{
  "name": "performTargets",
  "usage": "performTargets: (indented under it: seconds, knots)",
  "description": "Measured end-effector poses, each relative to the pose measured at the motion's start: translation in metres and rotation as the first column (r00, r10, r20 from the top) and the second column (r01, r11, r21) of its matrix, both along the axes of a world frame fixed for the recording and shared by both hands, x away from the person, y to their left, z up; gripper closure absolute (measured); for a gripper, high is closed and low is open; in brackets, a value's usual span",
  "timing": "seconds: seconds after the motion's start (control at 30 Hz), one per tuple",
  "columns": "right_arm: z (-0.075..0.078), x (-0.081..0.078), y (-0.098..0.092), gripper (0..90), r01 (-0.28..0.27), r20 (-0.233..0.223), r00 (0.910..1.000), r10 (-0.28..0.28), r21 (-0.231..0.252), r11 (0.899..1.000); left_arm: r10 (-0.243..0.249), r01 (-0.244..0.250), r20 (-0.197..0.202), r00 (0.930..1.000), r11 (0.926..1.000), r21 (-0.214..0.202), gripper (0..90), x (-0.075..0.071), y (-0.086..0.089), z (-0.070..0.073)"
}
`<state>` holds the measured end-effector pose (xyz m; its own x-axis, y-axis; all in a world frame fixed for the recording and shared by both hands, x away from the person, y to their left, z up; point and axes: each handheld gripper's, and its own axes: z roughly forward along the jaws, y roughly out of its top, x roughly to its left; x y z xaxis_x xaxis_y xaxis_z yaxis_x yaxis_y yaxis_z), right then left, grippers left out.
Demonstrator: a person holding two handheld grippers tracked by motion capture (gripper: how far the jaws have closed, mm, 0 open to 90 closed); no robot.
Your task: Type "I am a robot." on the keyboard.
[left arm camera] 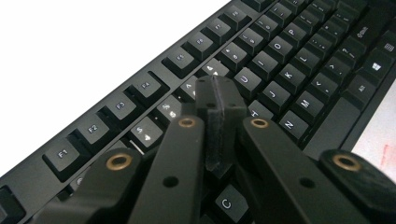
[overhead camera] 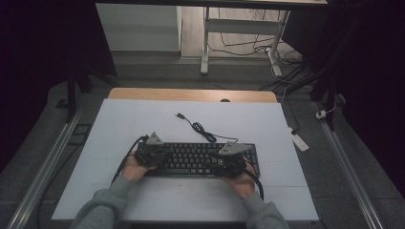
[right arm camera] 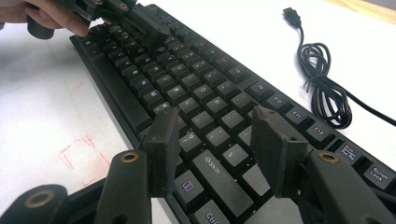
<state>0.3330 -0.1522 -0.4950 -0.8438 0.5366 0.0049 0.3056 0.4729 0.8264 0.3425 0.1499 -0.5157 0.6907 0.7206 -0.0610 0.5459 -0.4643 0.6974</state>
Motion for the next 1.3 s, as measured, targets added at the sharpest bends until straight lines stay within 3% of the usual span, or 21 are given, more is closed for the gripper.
performTargets:
  seconds: [0.43,0.57,0.73,0.87,0.97,1.1,1.3]
  knots:
    - [-0.001,0.000,0.001,51.8,0.002,-0.001,1.0000,-0.002,-0.004,1.000,0.005,-0.005,-0.004,1.0000,0.9999,0.013,89.1,0.002,-0.004,-0.004]
    - [-0.001,0.000,0.001,51.7,0.002,0.001,1.0000,-0.002,-0.006,1.000,0.011,-0.011,0.001,0.9999,0.9992,0.039,89.2,0.001,-0.007,-0.006]
    - [0.000,-0.001,0.001,51.7,0.000,0.001,1.0000,0.000,-0.002,1.000,0.011,-0.011,0.011,0.9999,0.9999,0.008,88.1,0.000,-0.004,-0.002]
    - [0.000,0.000,0.000,51.6,-0.001,0.000,1.0000,0.001,0.002,1.000,0.019,-0.017,0.036,0.9992,0.9988,-0.046,76.1,-0.005,0.003,0.008]
    - [0.000,0.000,0.000,51.4,-0.001,-0.003,1.0000,0.001,0.007,1.000,0.031,-0.028,0.035,0.9989,0.9968,-0.075,62.3,-0.008,0.006,0.017]
    - [-0.002,0.000,0.001,51.0,-0.006,-0.005,1.0000,0.006,0.005,1.000,0.046,-0.042,0.049,0.9978,0.9968,-0.068,46.6,-0.013,0.008,0.027]
    - [-0.001,0.000,0.000,50.9,-0.008,-0.001,1.0000,0.008,0.009,1.000,0.048,-0.045,0.052,0.9975,0.9974,-0.057,34.0,-0.023,0.018,0.034]
